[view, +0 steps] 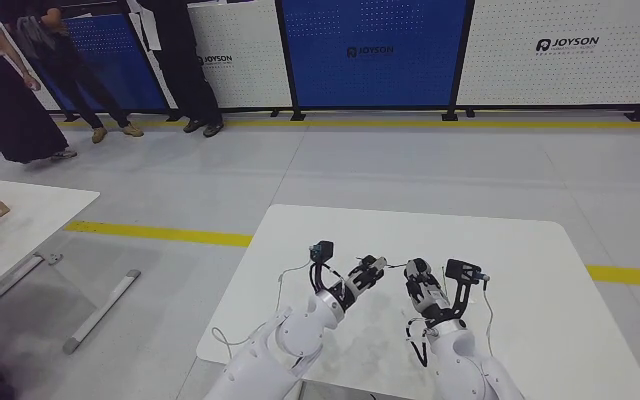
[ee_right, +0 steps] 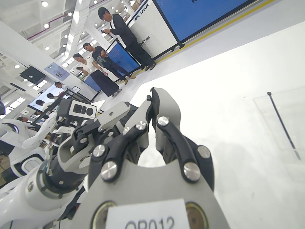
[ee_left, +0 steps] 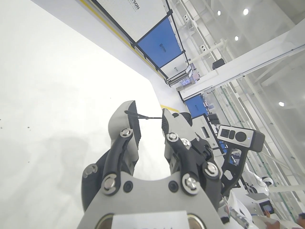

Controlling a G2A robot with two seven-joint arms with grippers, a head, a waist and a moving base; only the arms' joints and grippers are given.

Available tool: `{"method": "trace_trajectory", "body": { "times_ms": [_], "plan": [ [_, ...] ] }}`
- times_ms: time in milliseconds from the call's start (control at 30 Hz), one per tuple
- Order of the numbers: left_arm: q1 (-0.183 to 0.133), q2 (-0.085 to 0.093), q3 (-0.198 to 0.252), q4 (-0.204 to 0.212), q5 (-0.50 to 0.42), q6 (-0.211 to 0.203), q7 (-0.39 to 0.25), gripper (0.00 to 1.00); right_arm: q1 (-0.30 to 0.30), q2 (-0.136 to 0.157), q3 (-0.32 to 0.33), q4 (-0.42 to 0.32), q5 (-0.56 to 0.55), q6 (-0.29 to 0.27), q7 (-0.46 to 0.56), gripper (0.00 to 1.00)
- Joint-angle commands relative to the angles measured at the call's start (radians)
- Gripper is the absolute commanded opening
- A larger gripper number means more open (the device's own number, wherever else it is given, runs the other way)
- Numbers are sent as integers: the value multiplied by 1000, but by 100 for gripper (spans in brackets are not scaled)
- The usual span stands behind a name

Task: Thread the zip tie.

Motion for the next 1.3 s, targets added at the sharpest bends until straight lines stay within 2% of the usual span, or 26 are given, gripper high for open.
{"method": "trace_trajectory", "body": {
  "times_ms": [0, 433, 467, 500, 533, 633, 733, 833, 967, 1267],
  "plan": [
    [-1, -1, 3, 3, 1, 1, -1, 0, 0, 0, -2, -2, -5, 5, 3, 0],
    [-1, -3, 12, -3, 8, -6, -2, 0, 3, 1, 3, 1, 12, -11, 18, 0],
    [0, -3, 12, -3, 5, -9, 3, 0, 4, 1, 4, 2, 15, -12, 20, 3],
    [1, -4, 12, -3, 3, -9, 8, 0, 5, 1, 5, 2, 19, -13, 22, 47],
    [3, -4, 10, -5, -3, -9, 17, 0, 5, 1, 6, 1, 21, -14, 24, 100],
    [9, -6, 7, -11, -22, -1, 34, 0, 2, 2, 10, -3, 23, -21, 21, 100],
    [18, -8, 2, -21, -35, 24, 61, 0, -5, 3, 25, -9, 29, -15, 1, 100],
    [29, -10, 0, -32, -53, 41, 82, 0, -18, 8, 46, -12, 37, -36, 7, 100],
    [40, -11, -4, -46, -78, 45, 82, 0, -26, 11, 59, -9, 44, -40, 24, 100],
    [40, -11, -4, -46, -78, 45, 82, 0, -26, 11, 59, -9, 44, -40, 24, 100]
  ]
}}
